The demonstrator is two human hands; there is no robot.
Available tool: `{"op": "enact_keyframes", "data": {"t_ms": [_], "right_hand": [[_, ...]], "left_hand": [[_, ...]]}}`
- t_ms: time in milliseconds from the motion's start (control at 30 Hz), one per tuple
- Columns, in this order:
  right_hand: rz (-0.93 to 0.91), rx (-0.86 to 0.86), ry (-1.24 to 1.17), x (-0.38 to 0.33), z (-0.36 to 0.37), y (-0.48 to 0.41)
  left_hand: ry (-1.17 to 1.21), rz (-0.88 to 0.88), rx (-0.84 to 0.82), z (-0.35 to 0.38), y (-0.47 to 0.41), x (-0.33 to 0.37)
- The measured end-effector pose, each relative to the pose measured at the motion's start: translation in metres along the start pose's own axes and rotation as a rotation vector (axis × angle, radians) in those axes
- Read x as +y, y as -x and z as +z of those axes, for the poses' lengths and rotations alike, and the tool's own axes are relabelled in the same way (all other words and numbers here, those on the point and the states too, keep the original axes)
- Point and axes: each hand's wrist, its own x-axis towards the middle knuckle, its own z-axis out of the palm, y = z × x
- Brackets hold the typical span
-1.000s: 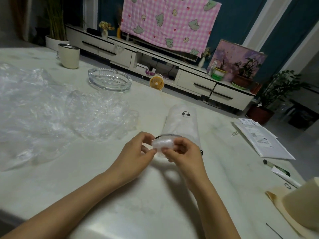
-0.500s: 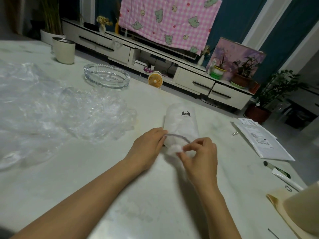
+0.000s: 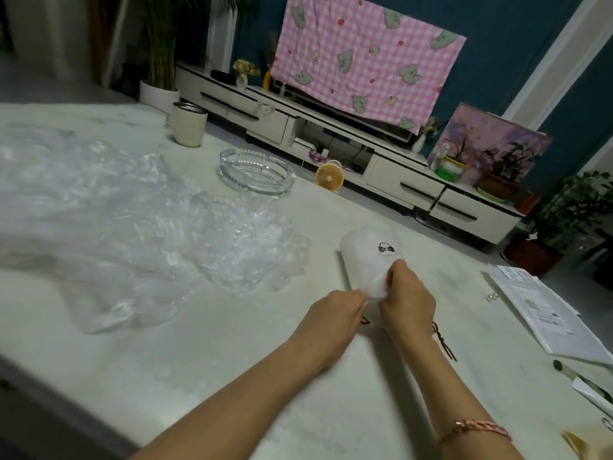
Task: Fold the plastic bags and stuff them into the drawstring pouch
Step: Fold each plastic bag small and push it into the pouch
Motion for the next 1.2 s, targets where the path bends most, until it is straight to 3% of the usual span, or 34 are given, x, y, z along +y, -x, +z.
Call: {"op": "enact_keyframes", "data": {"t_ms": [100,200,333,400,567,700,800,1033,1133,1200], "right_hand": [[0.032,-0.119,0.09,-0.009,0.004,-0.006],[0.076,-0.226,-0.067,-0.017,0.002,-0.002],[-0.053,0.097,-0.195,-0.024,0.006,0.035],[-0.078,0.219,-0.348,-0.031,0.002,0.054],[-0.107,0.277,-0.538,-0.032,-0.01,0.061],[-0.106,0.238,-0.619,-0.036,-0.01,0.062],[-0.125,0.162,-0.689,-0.035,-0.013,0.06],[-0.129,-0.014,-0.755,-0.033,-0.005,0.057],[-0.096,-0.08,-0.812,-0.037,-0.016,0.063],[-0.057,-0.107,-0.872,-0.037,-0.023,0.069]], "left_hand": [[-0.191,-0.083,0.052,-0.011,0.001,-0.005],[-0.379,-0.221,0.376,-0.041,0.004,-0.026],[-0.38,-0.614,0.28,-0.065,0.014,-0.058],[-0.416,-0.64,0.303,-0.069,0.015,-0.06],[-0.342,-0.673,0.453,-0.079,0.019,-0.05],[-0.369,-0.411,0.766,-0.078,0.017,-0.048],[-0.344,-0.178,0.825,-0.075,0.033,-0.05],[-0.265,-0.119,0.413,-0.07,0.091,-0.056],[-0.369,0.026,0.345,-0.071,0.097,-0.053],[-0.364,0.067,0.387,-0.073,0.098,-0.052]]}}
